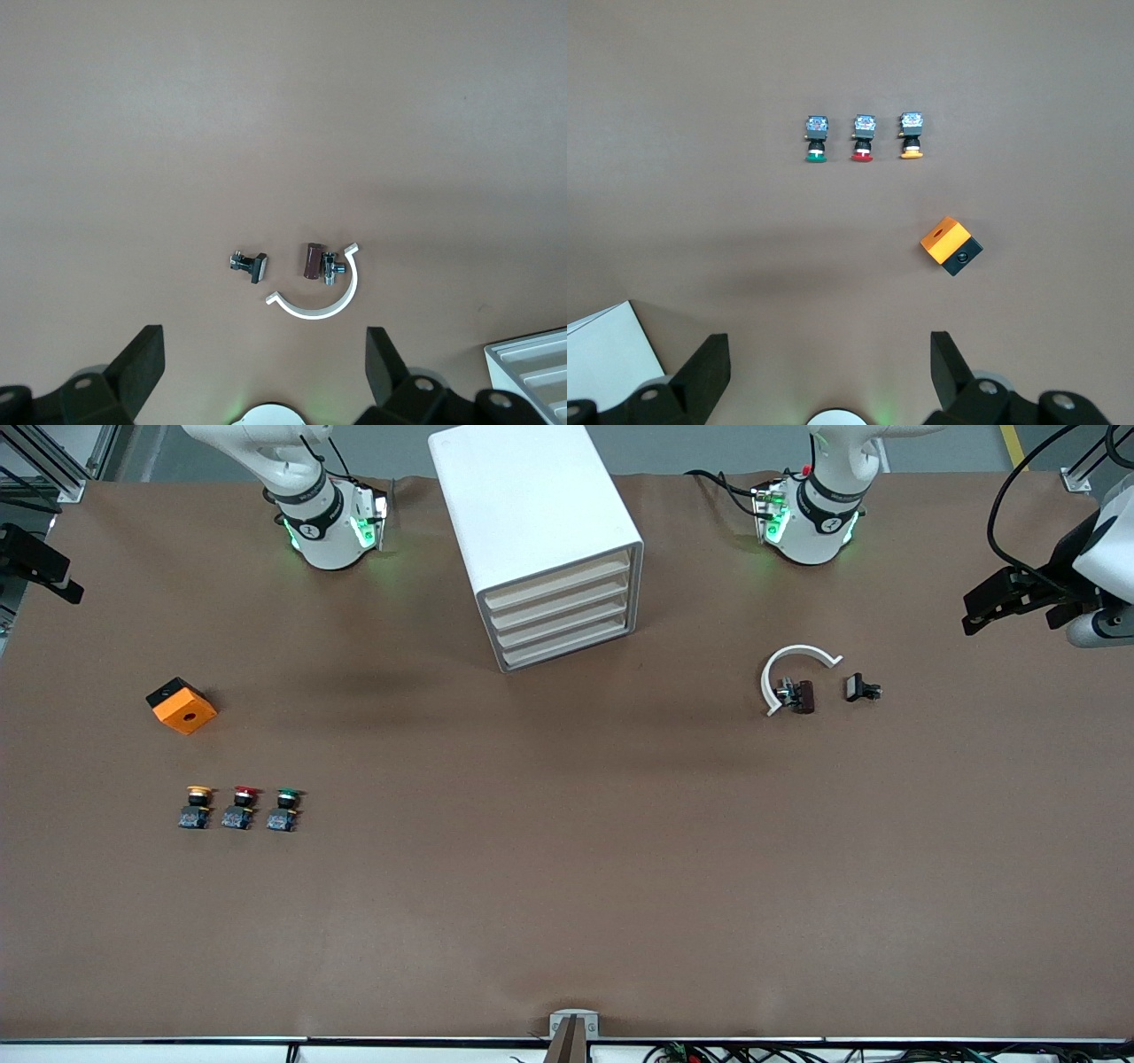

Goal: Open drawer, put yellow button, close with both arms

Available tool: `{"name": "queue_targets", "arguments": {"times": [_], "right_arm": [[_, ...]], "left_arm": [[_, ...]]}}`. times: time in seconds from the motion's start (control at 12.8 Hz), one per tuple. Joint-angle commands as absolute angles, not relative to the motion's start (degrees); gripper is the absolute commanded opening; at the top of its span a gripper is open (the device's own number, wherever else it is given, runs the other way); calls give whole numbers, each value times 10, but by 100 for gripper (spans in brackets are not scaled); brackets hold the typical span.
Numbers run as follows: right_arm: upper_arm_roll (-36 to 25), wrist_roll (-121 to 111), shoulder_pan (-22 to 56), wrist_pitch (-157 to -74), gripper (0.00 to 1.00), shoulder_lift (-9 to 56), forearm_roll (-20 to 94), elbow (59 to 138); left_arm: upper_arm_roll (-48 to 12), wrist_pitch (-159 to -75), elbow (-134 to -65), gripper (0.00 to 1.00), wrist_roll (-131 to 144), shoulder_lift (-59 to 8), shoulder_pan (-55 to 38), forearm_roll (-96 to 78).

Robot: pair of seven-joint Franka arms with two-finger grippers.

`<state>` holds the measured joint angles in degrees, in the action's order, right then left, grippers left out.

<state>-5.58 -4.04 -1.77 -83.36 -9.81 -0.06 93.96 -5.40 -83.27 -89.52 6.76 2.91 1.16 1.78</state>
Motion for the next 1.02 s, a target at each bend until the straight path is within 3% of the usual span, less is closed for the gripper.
{"name": "queue_targets", "arguments": {"times": [0.0, 0.94], "right_arm": [[-56, -39, -18, -836, 100, -113, 6, 952], [-57, -40, -18, -836, 100, -113, 6, 952]], "left_arm": [[-54, -826, -889, 100, 59, 33, 11, 27], [-54, -826, -878, 100, 64, 14, 10, 18]]}}
